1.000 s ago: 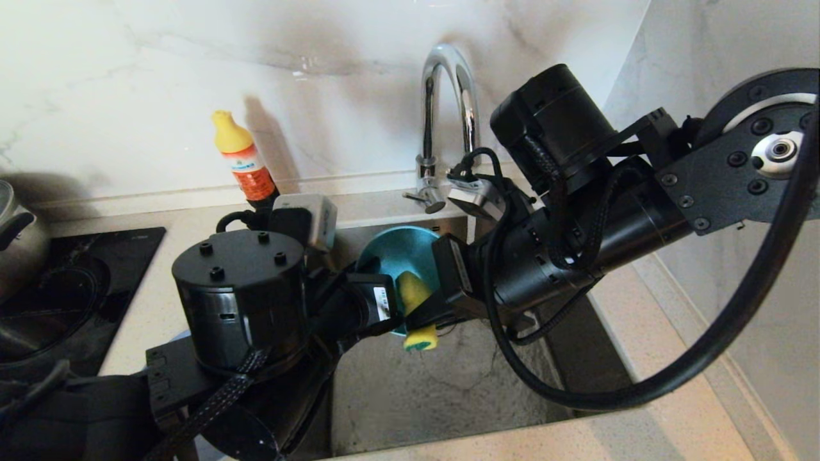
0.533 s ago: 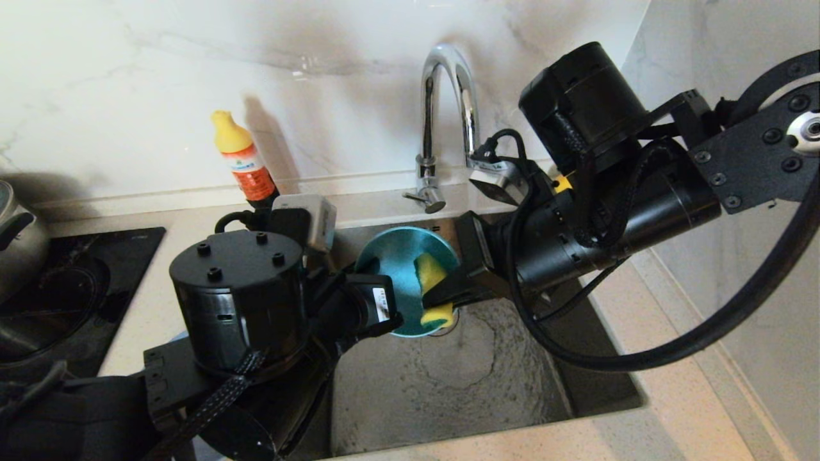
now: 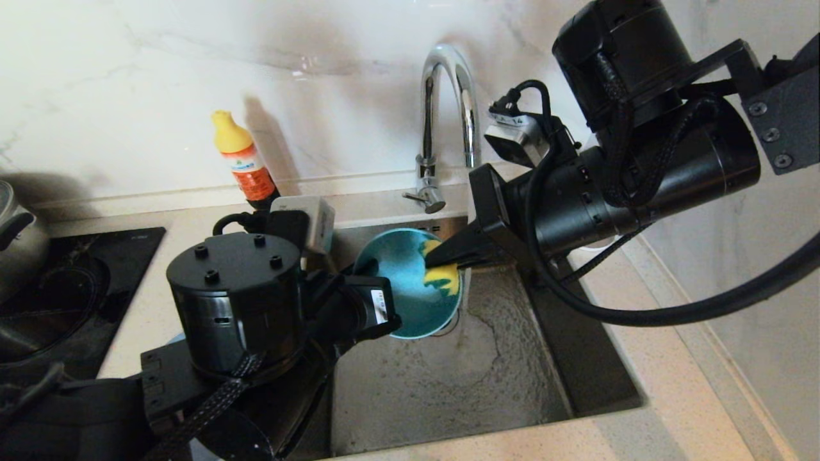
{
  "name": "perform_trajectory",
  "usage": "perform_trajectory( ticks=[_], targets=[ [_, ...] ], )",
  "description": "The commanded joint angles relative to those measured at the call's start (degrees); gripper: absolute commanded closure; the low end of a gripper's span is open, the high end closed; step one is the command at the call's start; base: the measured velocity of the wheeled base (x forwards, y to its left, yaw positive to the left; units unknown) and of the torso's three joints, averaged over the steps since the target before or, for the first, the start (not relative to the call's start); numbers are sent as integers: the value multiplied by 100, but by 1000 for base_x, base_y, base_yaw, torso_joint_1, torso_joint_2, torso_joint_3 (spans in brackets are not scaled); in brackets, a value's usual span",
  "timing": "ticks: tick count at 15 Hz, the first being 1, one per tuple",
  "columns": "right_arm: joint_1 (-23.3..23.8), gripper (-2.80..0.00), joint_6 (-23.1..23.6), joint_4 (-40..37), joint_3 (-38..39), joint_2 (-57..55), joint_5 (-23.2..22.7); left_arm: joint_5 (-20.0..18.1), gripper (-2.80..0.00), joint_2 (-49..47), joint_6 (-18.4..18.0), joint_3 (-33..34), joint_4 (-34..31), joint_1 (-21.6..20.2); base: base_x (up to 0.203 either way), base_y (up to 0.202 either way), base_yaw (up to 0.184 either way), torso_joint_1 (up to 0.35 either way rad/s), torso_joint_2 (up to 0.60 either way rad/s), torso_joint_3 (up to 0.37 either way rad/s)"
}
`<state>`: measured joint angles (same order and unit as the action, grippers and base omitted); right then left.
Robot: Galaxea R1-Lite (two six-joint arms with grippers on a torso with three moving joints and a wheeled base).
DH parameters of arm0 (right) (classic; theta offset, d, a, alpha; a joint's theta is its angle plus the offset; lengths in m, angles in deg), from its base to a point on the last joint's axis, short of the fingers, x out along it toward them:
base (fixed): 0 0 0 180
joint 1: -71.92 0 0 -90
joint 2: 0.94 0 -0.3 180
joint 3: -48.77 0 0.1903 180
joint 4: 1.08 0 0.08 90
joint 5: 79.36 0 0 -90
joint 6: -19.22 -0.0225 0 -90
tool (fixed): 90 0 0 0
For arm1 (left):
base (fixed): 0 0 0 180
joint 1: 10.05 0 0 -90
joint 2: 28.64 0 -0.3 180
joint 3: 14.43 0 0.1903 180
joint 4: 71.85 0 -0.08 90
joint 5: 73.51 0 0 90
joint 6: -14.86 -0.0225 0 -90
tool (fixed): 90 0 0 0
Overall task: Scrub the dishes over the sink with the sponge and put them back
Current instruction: Wipe the bowl
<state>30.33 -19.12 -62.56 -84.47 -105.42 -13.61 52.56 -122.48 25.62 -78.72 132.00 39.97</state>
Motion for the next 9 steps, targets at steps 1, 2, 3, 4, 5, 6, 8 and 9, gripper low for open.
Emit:
perform_trajectory(
  ticks=[1,2,3,4,5,6,8,9],
  targets=[
    [-42,0,-24,66,-60,-54,-18,23,0,41,-13,14,25,-1,0,0,0,0,0,0],
    [-67,0,-24,67,-60,-72,-18,23,0,41,-13,14,25,-1,0,0,0,0,0,0],
    [-98,0,-24,55,-51,-113,-27,23,0,41,-4,14,25,-1,0,0,0,0,0,0],
    [-164,0,-32,33,-20,-159,-27,23,0,33,0,14,25,-1,0,0,0,0,0,0],
    [-234,0,-41,16,37,-210,-27,23,0,32,4,12,25,-1,0,0,0,0,0,0],
    [-289,0,-42,21,124,-237,-27,23,0,23,8,-3,25,-1,0,0,0,0,0,0],
    [-370,0,-42,41,283,-256,-27,14,0,23,-4,-12,25,-1,0,0,0,0,0,0],
    [-420,0,-42,41,342,-257,-21,14,0,32,-4,-29,25,-1,0,0,0,0,0,0]
  ],
)
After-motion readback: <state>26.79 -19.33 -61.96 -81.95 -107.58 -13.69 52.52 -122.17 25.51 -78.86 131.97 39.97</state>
